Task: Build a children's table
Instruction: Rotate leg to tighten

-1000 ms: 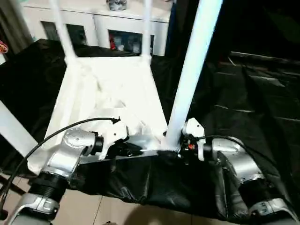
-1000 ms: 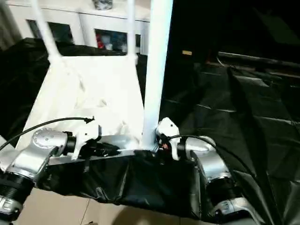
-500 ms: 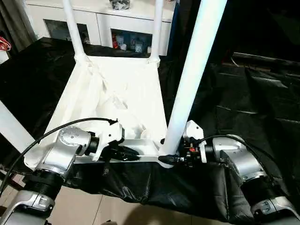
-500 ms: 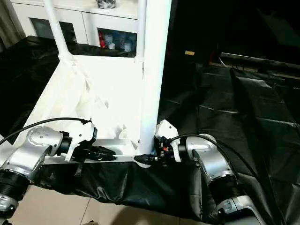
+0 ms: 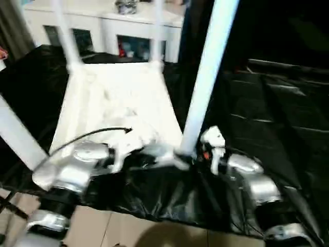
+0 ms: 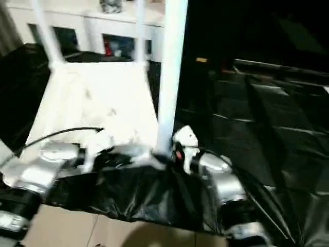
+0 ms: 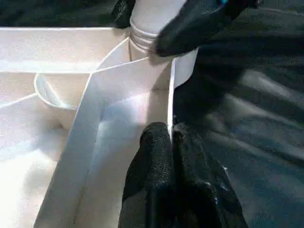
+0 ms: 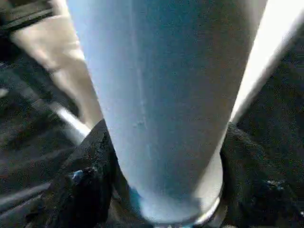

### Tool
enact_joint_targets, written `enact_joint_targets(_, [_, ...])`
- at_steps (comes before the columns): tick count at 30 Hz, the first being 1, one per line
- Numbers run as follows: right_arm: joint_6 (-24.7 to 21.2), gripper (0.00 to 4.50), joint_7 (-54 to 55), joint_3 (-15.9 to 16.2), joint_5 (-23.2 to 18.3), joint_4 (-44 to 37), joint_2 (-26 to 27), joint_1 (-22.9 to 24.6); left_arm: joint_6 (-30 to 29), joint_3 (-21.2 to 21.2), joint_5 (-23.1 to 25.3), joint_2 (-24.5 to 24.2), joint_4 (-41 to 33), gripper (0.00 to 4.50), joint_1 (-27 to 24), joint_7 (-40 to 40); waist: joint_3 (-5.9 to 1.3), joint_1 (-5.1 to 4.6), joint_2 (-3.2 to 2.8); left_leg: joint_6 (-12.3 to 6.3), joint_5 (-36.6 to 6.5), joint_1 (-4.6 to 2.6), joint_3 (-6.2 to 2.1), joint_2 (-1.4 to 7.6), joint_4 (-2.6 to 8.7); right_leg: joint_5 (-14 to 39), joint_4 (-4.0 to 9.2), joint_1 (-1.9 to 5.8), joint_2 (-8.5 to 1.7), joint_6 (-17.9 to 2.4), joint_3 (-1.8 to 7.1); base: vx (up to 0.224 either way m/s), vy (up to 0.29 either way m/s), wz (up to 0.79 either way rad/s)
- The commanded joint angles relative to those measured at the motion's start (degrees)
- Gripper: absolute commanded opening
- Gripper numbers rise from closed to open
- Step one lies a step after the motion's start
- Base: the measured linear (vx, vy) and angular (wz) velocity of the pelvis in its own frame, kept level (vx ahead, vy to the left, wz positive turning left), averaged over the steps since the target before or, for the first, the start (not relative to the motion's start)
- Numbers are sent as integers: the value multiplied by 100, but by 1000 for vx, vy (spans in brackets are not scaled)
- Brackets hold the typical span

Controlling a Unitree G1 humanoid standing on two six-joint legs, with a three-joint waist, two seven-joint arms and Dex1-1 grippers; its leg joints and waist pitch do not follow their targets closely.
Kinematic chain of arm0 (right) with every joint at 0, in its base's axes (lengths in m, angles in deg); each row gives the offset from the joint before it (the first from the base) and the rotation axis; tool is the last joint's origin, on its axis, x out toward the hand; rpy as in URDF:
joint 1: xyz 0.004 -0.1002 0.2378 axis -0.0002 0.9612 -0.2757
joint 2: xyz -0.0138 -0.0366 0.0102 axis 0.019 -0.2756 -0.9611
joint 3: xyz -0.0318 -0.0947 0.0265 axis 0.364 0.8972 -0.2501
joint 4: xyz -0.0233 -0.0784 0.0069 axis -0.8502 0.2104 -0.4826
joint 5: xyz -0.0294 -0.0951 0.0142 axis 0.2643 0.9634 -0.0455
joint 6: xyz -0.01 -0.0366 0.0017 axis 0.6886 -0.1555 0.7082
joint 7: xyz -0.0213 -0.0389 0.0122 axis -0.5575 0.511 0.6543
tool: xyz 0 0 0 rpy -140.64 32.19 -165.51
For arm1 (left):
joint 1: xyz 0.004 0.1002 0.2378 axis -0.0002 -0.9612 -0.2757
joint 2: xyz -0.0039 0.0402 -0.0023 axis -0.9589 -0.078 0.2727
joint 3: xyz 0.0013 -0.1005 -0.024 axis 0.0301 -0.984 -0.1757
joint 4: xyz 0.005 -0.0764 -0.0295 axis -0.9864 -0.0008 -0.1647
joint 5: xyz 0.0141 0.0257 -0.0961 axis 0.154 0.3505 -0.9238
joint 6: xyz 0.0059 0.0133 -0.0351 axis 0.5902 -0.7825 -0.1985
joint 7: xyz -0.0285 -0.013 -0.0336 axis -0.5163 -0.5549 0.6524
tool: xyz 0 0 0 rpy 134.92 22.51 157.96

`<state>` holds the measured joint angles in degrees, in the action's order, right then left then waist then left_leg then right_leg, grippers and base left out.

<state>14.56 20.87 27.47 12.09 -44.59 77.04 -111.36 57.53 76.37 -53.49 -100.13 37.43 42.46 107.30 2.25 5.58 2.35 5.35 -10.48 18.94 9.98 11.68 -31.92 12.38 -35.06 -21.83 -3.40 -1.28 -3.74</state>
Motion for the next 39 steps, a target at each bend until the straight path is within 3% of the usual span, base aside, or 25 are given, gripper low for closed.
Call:
enact_joint_targets(1, [-57, 264, 373, 466, 239, 249, 521, 90, -190, 238, 64, 521, -77, 0, 48, -699, -187, -9, 1, 13, -1672, -9, -82, 182, 397, 2622, 615, 131, -518, -551, 311, 0, 0, 0])
enact_joint_targets(6, [-69, 264, 1795, 163, 387, 659, 1047, -44, -422, 214, 205, 925, -191, 0, 15, -1372, -208, -47, -9, -7, -1560, 9, -77, 181, 398, 2344, 590, 121, -504, -580, 323, 0, 0, 0])
enact_joint_targets(9, [-2, 264, 2152, 168, 484, 768, 1240, -106, -519, 208, 275, 1086, -216, 0, 17, -1632, -223, -56, -16, -4, -1485, 22, -72, 172, 394, 2126, 569, 137, -497, -591, 326, 0, 0, 0])
enact_joint_targets(10, [84, 264, 2190, 214, 518, 787, 1312, -121, -561, 206, 306, 1164, -232, 0, 21, -1733, -232, -43, -62, -13, -1471, 20, -73, 172, 389, 2018, 557, 140, -496, -602, 330, 0, 0, 0])
enact_joint_targets(11, [131, 264, 2203, 238, 541, 796, 1332, -128, -585, 210, 317, 1191, -255, 0, 15, -1758, -234, -53, -46, -34, -1423, 39, -66, 170, 386, 1838, 546, 153, -489, -621, 331, 0, 0, 0])
enact_joint_targets(12, [242, 320, 2167, 279, 567, 815, 1354, -145, -630, 225, 332, 1235, -320, 0, -13, -1780, -243, -50, -40, -61, -1362, 52, -62, 167, 383, 1687, 528, 166, -484, -643, 328, 0, 0, 0])
enact_joint_targets(16, [198, 354, 1873, 200, 355, 709, 1268, -153, -621, 228, 306, 1190, -379, 0, -56, -1697, -264, -45, -49, -156, -1123, 61, -44, 158, 359, 1189, 485, 191, -468, -744, 327, 0, 0, 0])
enact_joint_targets(19, [245, 391, 1841, 167, 357, 747, 1228, -188, -623, 229, 297, 1156, -410, 0, -73, -1648, -249, -58, -67, -154, -1238, 60, -44, 161, 376, 1311, 508, 186, -465, -752, 319, 0, 0, 0])
enact_joint_targets(22, [312, 422, 1469, 112, 243, 671, 921, -269, -529, 229, 226, 937, -512, 0, -159, -1300, -244, -65, -75, -139, -1439, 50, -56, 173, 388, 1647, 540, 182, -475, -692, 319, 0, 0, 0])
enact_joint_targets(28, [340, 445, 380, 178, 148, 494, 255, -355, -365, 198, 164, 402, -542, 0, -255, -687, -262, -79, -71, -281, -1071, 80, -34, 164, 342, 937, 469, 216, -453, -904, 319, 0, 0, 0])
enact_joint_targets(34, [508, 445, -775, 329, 69, 418, -295, -436, -114, 153, -82, 5, -414, 0, -173, 31, -255, -60, -54, -309, -1095, 64, -33, 176, 340, 1014, 468, 219, -454, -984, 305, 0, 0, 0])
enact_joint_targets(39, [409, 445, -1546, 388, -176, 263, -534, -479, -129, 150, -344, -147, -393, 0, -73, 503, -264, -31, -48, -384, -863, 57, -13, 187, 318, 459, 390, 233, -439, -1201, 306, 0, 0, 0])
